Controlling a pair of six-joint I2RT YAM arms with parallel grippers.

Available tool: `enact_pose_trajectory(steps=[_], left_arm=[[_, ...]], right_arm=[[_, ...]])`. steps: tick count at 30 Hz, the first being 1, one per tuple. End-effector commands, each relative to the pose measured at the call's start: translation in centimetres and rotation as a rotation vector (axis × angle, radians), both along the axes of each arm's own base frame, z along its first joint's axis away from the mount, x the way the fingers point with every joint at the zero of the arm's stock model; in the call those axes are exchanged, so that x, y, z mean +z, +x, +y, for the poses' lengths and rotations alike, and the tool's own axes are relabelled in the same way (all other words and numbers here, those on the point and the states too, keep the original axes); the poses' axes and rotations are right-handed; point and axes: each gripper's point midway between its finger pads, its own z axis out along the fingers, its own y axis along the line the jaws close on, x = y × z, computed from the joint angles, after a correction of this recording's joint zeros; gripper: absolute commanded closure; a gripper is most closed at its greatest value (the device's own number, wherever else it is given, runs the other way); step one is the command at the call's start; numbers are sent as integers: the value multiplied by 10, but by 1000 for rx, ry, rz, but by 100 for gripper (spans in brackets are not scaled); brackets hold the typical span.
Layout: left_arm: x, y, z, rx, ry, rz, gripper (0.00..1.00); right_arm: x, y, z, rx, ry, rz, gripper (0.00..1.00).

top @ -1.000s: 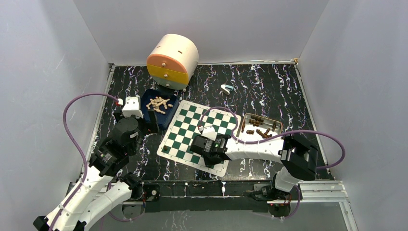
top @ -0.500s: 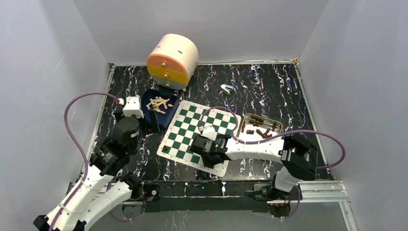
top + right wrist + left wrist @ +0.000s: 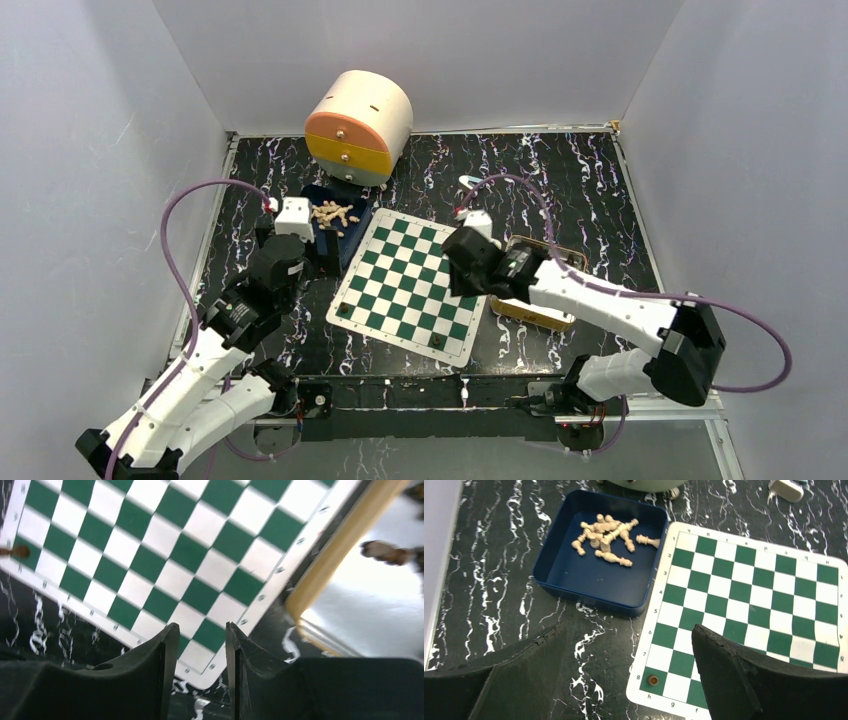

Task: Set up the chess pieces on the board
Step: Place the chess piece on the chessboard, then pick up the chess piece from the storage box.

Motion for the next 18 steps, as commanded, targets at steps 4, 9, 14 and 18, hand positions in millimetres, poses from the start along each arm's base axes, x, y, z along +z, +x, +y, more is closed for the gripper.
enact_pose_trajectory(steps=[4, 9, 14, 18], left_arm=[[-19, 3, -22, -117, 29, 61, 7], [-24, 4, -14, -85, 70, 68, 4], [-26, 2, -10, -86, 88, 68, 4], [-23, -1, -10, -98, 69, 45, 4]], right_arm=[[28, 66, -83, -176, -38, -108, 56], [18, 105, -144, -324, -59, -114, 59], [-6, 124, -174, -412, -47, -52, 62], [-22, 132, -173, -422, -8, -22, 63]])
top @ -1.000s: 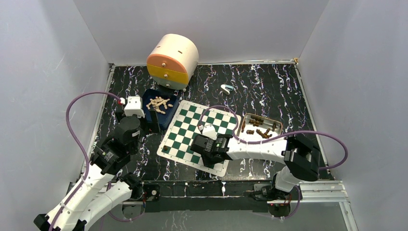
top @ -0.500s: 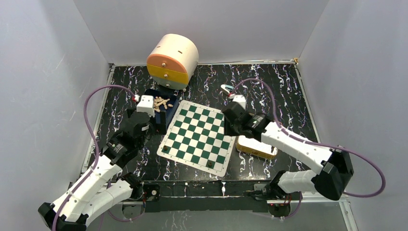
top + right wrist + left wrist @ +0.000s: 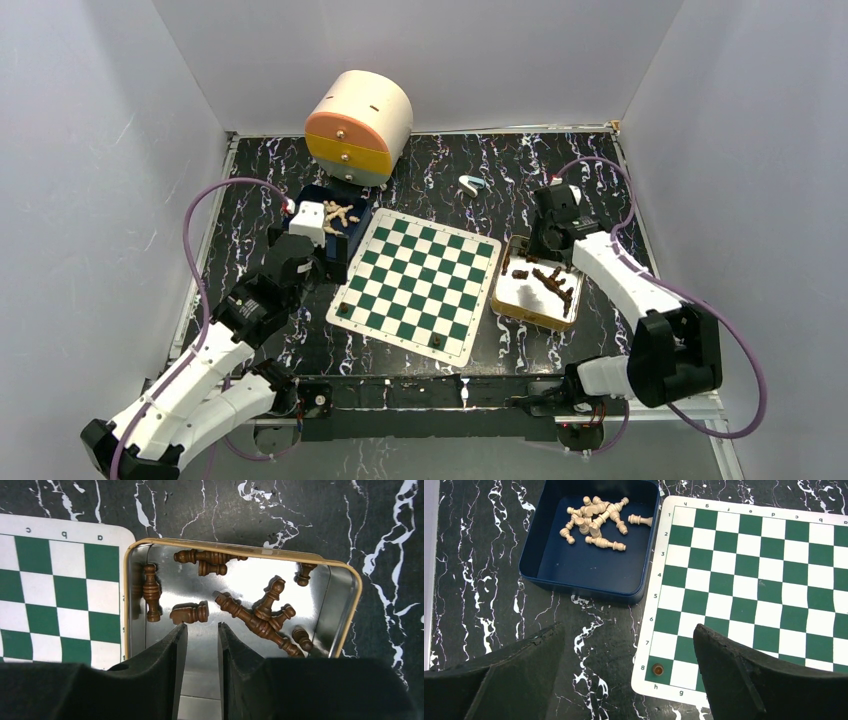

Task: Set up the chess pieces on the board
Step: Pick up the chess piece from the storage box.

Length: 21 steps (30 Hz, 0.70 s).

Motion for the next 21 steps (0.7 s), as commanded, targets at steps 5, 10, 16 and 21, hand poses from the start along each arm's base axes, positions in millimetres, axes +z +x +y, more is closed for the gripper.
enact_pose_trajectory(steps=[5, 10, 16, 21], left_arm=[[8, -3, 5, 0, -14, -51, 5], [7, -3, 1, -19, -19, -46, 5], [8, -2, 1, -17, -19, -46, 5], [7, -3, 0, -19, -21, -45, 5]], right_arm=[[-23, 17, 11, 81, 38, 29, 61], [-35, 12, 11, 128, 25, 50, 60], [-46, 6, -3, 201, -80, 95, 56], [-31, 8, 18, 457, -49, 2, 50]])
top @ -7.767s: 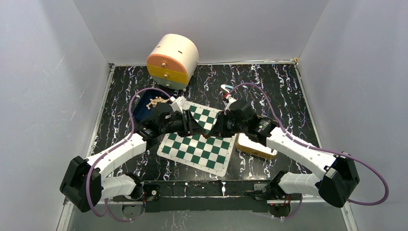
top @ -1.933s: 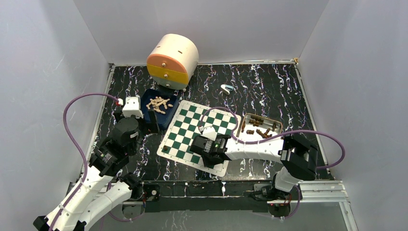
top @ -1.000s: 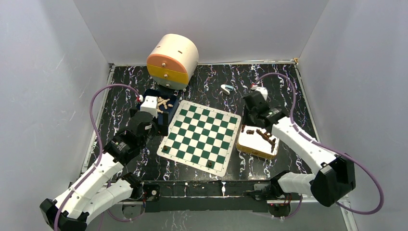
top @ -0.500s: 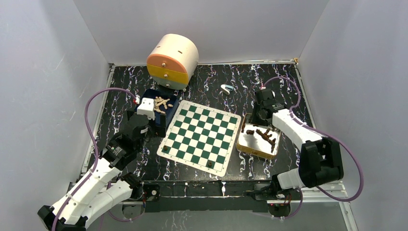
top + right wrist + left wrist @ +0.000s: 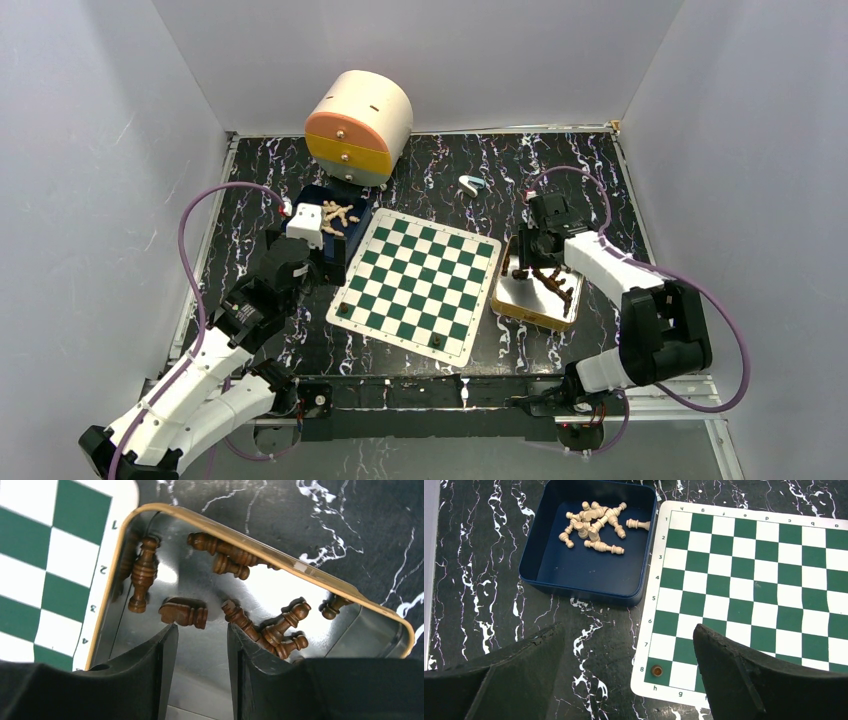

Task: Set up the chess pieces on the board
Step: Pick up the chess piece from the storage box.

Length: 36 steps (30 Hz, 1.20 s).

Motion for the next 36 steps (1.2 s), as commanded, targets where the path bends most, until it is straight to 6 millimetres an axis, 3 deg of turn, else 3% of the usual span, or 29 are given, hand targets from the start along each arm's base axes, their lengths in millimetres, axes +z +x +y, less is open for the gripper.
enact_pose_trajectory(steps=[1, 4, 8, 21, 26, 36], left_arm=[[3, 1, -1, -4, -4, -14, 5], [2, 2, -2, -6, -3, -11, 5], [0, 2, -2, -7, 1, -4, 5], [0, 3, 0, 4, 5, -6, 5], [0, 2, 0, 3, 6, -5, 5], [0, 2, -2, -5, 3, -4, 5]], right_arm=[[24, 12, 13, 235, 17, -126, 49], [25, 10, 25, 374, 43, -146, 48], [23, 9, 29, 432, 47, -124, 47], [-11, 8, 23, 522, -18, 7, 46], [-14, 7, 19, 538, -41, 11, 46], [-17, 6, 15, 550, -62, -1, 57]])
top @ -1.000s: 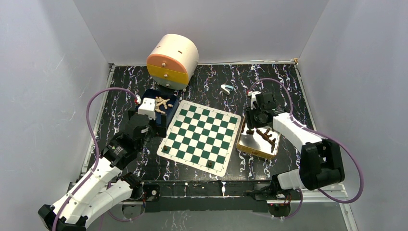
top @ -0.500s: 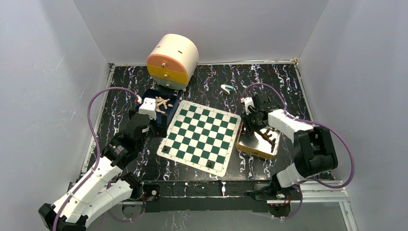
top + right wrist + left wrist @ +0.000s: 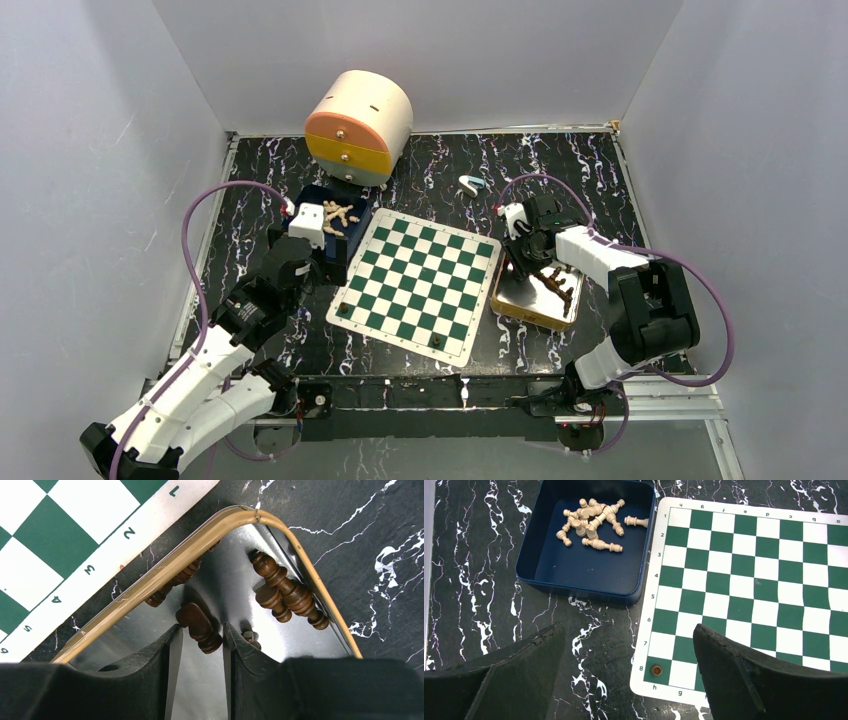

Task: Set up the chess pieces on the board
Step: Pick up the chess piece from the storage box.

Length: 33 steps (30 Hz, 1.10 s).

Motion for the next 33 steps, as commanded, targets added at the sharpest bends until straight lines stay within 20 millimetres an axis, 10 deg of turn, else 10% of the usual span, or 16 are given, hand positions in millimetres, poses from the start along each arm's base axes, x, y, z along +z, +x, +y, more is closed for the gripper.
enact_pose_trajectory(steps=[1, 20, 33], left_arm=[[3, 1, 0, 0, -4, -16, 5], [-3, 0, -31, -44, -151, 70, 16], [17, -23, -118, -303, -480, 310, 32]], right_arm=[[9, 11, -1, 19, -3, -57, 58], [89, 21, 2, -85, 0, -273, 78], [174, -30, 121, 196, 497, -537, 79]])
